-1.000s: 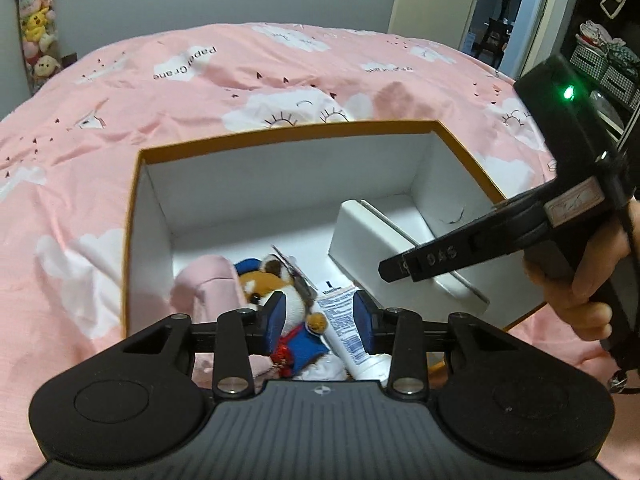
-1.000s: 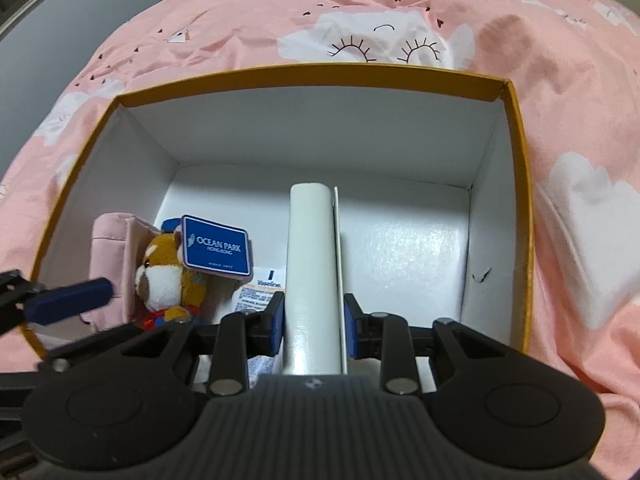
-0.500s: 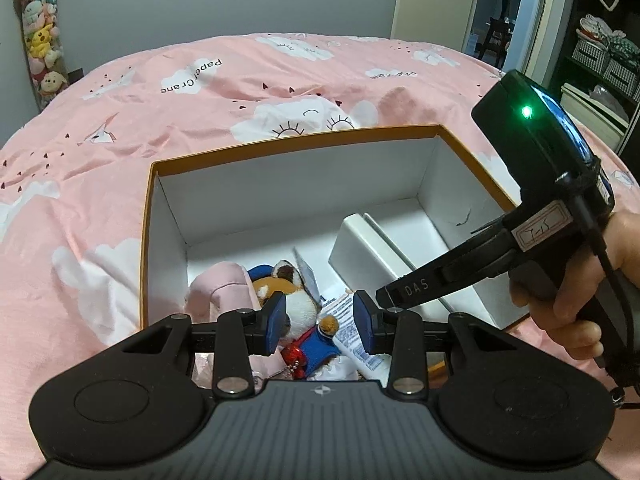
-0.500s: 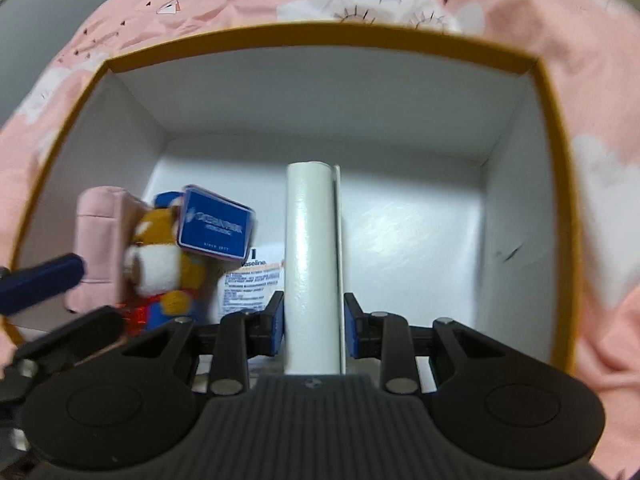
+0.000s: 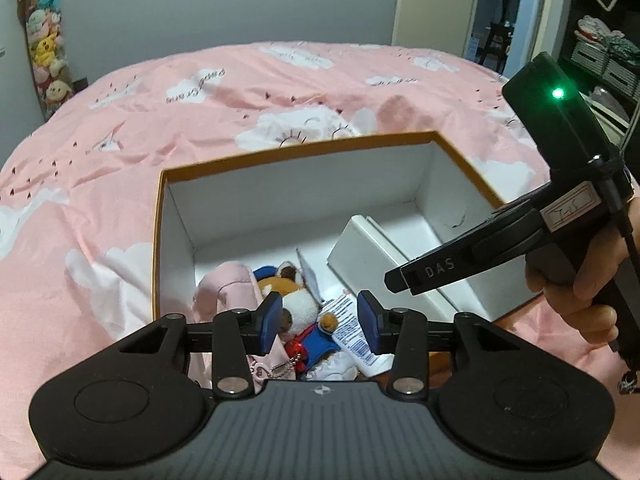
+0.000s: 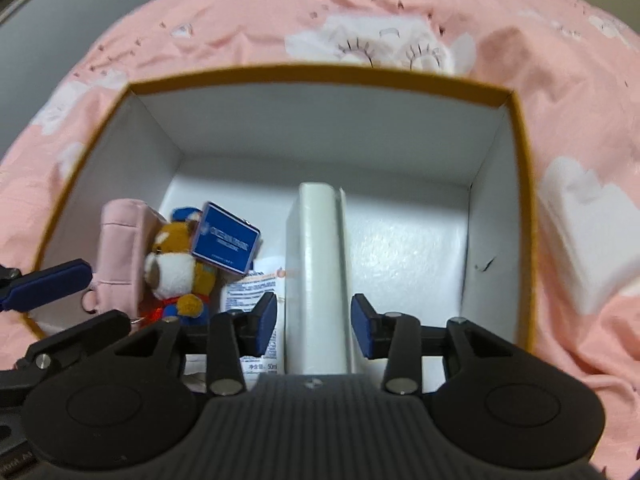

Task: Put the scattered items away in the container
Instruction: 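Move both tools back toward the remaining items beside the box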

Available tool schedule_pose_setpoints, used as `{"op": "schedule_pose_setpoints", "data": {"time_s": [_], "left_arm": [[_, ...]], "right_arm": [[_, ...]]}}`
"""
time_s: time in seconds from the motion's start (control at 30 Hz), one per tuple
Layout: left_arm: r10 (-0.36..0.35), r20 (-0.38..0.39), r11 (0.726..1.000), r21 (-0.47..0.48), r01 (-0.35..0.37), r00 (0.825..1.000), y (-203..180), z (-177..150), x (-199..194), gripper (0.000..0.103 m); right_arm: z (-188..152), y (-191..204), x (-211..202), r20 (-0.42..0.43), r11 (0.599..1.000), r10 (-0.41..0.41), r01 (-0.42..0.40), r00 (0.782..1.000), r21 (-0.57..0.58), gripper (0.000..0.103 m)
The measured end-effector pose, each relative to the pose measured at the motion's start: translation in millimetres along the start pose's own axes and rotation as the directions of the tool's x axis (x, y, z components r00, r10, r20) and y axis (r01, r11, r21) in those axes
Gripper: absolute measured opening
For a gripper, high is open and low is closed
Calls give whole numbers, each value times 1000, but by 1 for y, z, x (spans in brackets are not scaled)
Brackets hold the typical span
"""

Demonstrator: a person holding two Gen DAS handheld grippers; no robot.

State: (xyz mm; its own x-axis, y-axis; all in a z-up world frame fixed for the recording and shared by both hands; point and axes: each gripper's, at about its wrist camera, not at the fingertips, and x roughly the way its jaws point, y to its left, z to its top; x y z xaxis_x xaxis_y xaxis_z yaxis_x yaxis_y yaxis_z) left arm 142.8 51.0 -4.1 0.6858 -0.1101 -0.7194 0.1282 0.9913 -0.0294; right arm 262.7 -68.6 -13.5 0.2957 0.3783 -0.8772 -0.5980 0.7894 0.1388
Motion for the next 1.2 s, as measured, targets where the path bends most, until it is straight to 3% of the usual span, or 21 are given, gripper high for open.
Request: {"op": "schedule_pose_setpoints", "data": {"time_s": [0.23,0.37,0.57,0.7,0.97,1.2], "left_arm": [[-10,46,999,53,7,999,-13,-5,-31,51],[-20,68,997,76,14,997,-20,-10,-51,51],[-51,81,994,105,42,995,-26,-26,-77,51],[-57,57,992,115,50,997,-27,-43,-85,51],[-53,-59,980,190,64,997,-36,-86,-80,51],[-27,-139,968,244,61,990,-45,-111,-60,51]], "right_arm": [[-19,5,-47,149,997,18,-7,989,-78,44],[-31,1,-74,206,996,68,-53,976,-76,44],[-68,-1,-113,288,986,155,-129,945,-106,44],[-99,0,-130,324,982,166,-124,931,-144,44],[-154,-6,-119,253,986,100,-63,962,-152,44],[-182,-7,-99,174,986,61,-33,983,-161,53]]}}
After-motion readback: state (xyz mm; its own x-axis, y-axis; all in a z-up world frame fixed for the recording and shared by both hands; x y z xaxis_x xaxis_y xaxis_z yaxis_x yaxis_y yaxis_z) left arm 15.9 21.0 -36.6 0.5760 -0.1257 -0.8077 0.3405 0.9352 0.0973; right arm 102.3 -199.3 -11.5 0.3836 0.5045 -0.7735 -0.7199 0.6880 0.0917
